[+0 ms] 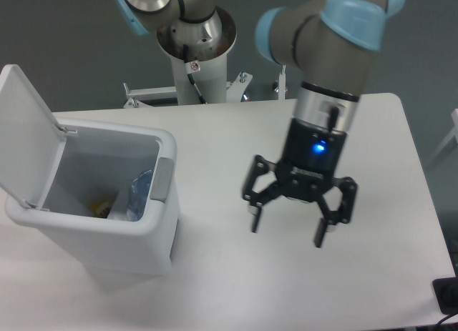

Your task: Place the trash in the trash can

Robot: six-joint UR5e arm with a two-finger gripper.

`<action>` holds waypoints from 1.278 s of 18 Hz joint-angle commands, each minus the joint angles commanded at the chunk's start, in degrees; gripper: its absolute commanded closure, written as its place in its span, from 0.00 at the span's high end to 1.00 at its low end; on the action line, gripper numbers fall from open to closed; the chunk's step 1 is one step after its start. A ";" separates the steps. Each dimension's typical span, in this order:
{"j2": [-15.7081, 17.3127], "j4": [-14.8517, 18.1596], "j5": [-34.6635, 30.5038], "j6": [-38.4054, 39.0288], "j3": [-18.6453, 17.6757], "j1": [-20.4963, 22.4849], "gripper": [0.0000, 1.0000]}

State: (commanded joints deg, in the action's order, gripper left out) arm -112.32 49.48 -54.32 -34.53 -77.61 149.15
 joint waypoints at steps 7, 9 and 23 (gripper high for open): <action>-3.34 0.18 -13.94 -10.28 -3.07 3.77 1.00; -3.95 0.18 -22.01 -14.57 -3.51 5.27 1.00; 0.53 12.22 -28.73 -47.74 -10.90 14.24 1.00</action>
State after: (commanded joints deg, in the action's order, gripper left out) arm -111.80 61.70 -83.05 -82.26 -88.51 163.39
